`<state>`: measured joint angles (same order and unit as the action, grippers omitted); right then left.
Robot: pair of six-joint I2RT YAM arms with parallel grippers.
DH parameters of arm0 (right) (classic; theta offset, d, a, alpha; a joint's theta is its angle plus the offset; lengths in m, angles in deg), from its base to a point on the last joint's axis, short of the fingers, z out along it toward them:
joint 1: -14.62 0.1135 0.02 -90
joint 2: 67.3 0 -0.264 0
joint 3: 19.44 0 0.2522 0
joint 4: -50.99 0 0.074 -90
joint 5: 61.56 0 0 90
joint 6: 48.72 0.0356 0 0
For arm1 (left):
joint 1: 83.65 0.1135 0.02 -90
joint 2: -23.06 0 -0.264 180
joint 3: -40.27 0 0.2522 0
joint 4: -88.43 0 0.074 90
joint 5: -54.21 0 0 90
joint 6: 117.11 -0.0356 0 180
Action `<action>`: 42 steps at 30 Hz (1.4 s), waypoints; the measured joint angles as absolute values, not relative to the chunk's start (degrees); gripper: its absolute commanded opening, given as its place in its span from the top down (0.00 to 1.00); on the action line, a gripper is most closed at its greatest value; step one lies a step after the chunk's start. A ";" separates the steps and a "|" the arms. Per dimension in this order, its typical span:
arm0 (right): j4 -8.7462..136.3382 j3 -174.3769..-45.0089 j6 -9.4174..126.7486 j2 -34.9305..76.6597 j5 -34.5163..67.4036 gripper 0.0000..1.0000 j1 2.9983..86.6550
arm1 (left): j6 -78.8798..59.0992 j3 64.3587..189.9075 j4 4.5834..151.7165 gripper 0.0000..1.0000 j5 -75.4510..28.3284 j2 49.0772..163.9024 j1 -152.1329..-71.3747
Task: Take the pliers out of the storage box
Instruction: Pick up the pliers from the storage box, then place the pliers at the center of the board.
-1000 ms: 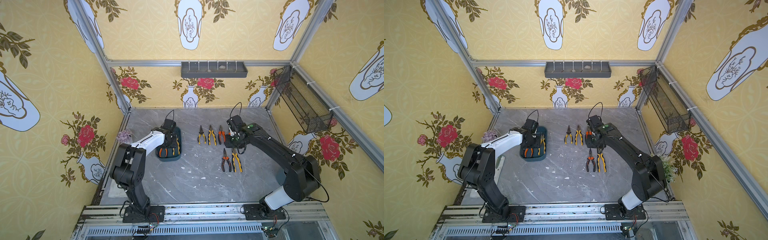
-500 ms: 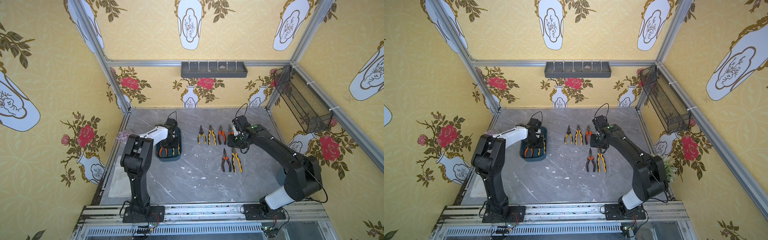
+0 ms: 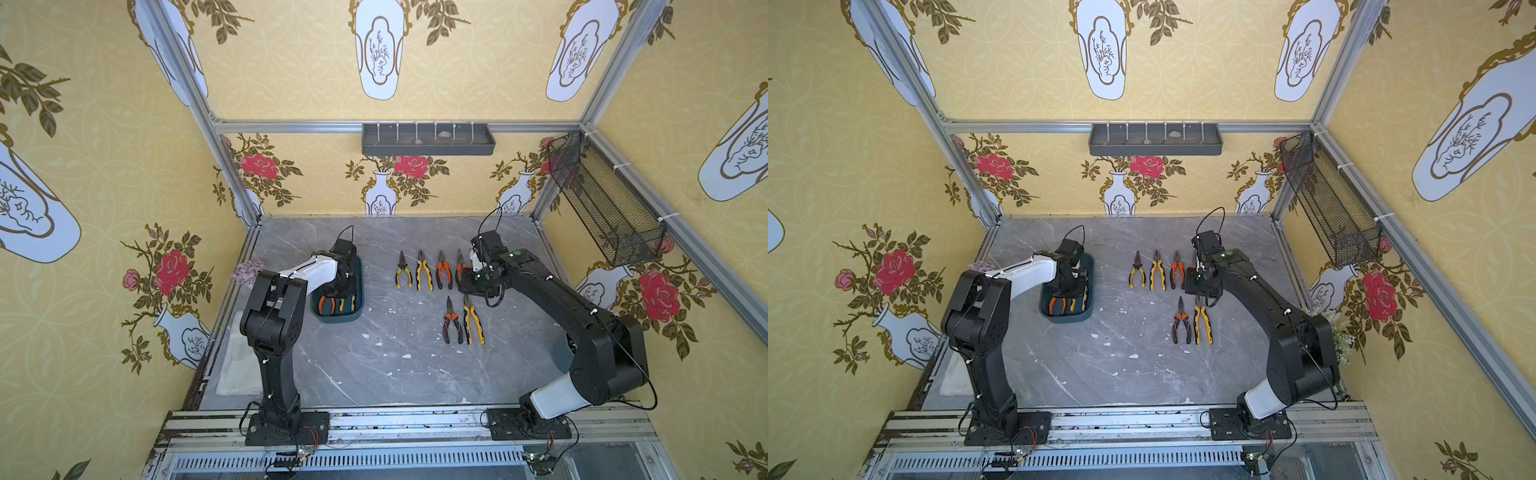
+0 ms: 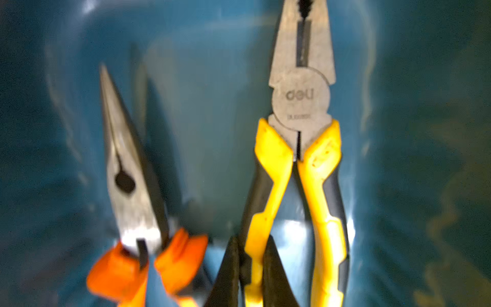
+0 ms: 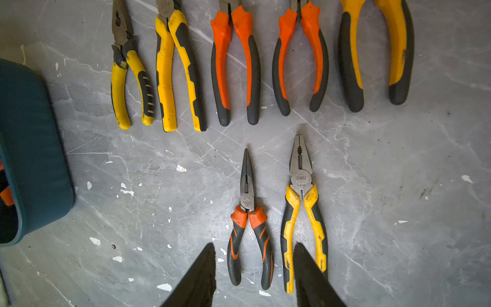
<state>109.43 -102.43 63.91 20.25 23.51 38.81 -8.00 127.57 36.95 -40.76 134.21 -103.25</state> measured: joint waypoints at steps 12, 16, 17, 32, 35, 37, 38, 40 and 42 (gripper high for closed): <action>110.79 -117.21 65.07 28.55 21.96 0.51 45.85 | -12.06 124.44 32.98 1.00 -52.26 114.43 -108.04; 113.48 -131.18 67.41 37.36 17.96 0.45 48.27 | -14.82 117.58 37.59 1.00 -55.71 106.87 -113.13; 113.98 -134.76 67.78 39.57 16.74 0.45 48.78 | -15.27 115.94 39.12 1.00 -55.87 105.32 -114.18; 115.90 -166.50 83.63 59.46 0.04 0.48 57.04 | -22.12 105.40 53.91 1.00 -64.41 95.70 -123.20; 116.25 -166.54 84.70 60.25 -0.38 0.49 58.11 | -23.06 105.62 54.53 1.00 -67.41 96.34 -124.95; 117.13 -166.52 84.72 60.53 -0.49 0.49 58.50 | -23.80 105.91 54.50 1.00 -69.37 96.69 -125.96; 117.48 -166.52 84.74 60.57 -0.55 0.49 58.52 | -24.15 106.26 54.50 1.00 -70.38 97.01 -126.40; 117.70 -166.50 84.79 60.60 -0.46 0.50 58.87 | -24.74 106.87 54.64 1.00 -72.39 97.65 -127.14; 117.65 -166.19 84.90 60.60 -0.29 0.51 59.18 | -25.29 107.41 54.72 1.00 -74.42 98.22 -127.73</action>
